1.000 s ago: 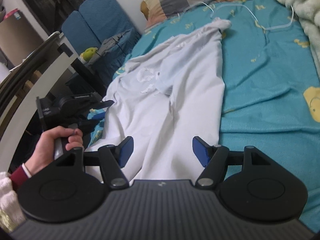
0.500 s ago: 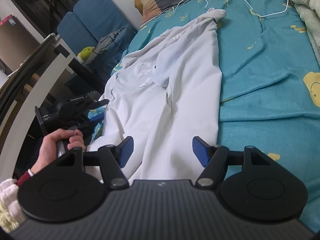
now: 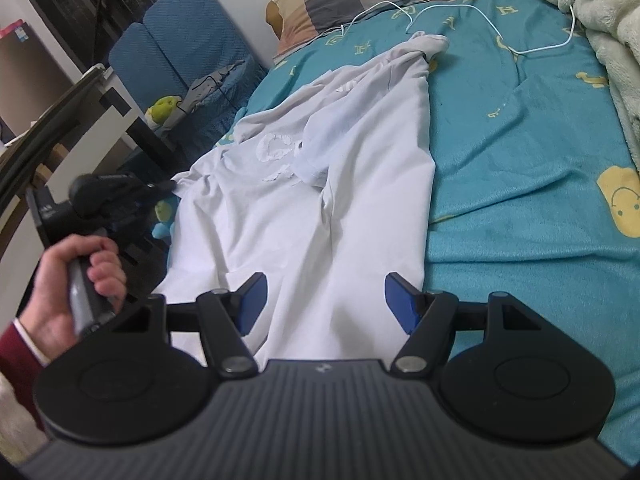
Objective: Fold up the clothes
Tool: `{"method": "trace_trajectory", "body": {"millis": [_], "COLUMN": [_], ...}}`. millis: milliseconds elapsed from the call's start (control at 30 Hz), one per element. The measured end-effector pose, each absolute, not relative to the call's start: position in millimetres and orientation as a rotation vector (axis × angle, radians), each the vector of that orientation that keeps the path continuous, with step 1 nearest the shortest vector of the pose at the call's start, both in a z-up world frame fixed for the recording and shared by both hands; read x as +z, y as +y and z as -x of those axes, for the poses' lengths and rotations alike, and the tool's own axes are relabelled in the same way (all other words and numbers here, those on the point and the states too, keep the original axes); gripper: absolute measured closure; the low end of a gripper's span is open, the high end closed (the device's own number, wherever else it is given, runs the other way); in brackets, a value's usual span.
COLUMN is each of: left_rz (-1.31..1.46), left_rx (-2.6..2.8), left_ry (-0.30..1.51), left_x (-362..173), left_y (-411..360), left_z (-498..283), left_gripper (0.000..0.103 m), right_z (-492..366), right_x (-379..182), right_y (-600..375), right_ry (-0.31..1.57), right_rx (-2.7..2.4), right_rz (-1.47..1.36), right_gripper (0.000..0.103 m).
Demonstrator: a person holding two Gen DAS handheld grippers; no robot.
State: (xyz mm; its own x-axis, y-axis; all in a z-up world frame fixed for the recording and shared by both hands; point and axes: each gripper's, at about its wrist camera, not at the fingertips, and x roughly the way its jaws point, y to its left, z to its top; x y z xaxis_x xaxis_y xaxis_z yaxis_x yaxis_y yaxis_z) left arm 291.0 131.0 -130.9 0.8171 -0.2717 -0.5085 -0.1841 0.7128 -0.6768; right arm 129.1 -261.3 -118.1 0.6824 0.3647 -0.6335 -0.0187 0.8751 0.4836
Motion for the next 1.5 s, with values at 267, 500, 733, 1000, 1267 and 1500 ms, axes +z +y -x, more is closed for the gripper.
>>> {"method": "trace_trajectory", "body": {"millis": [267,500,733,1000,1267,1500], "left_rz": [0.720,0.742,0.789,0.805,0.926,1.014], "left_rx": [-0.019,-0.023,0.030,0.079,0.056,-0.019], "left_ry": [0.656,0.609,0.606,0.562,0.637,0.713], "left_x": [-102,-111,-124,-112,-116,-140], "left_y": [148,146,171,189,197,174], "left_z": [-301,-288,-286,-288,-270,-272], "left_gripper": [0.103,0.103,0.103,0.103,0.066,0.057], "right_z": [-135,-137,-142,-147,-146,-143], "right_x": [-119,-121,-127,-134,-134,-135], "right_y": [-265,-265,-263,-264,-262,-261], "right_ry": [0.797,0.802,0.820,0.837,0.840,0.855], "right_rx": [0.228,0.221,0.200,0.183,0.187,0.190], "right_rz": [-0.501,-0.509,-0.488,-0.467,-0.474,-0.493], "right_gripper": [0.035,0.035,0.035,0.035,0.035,0.035]}}
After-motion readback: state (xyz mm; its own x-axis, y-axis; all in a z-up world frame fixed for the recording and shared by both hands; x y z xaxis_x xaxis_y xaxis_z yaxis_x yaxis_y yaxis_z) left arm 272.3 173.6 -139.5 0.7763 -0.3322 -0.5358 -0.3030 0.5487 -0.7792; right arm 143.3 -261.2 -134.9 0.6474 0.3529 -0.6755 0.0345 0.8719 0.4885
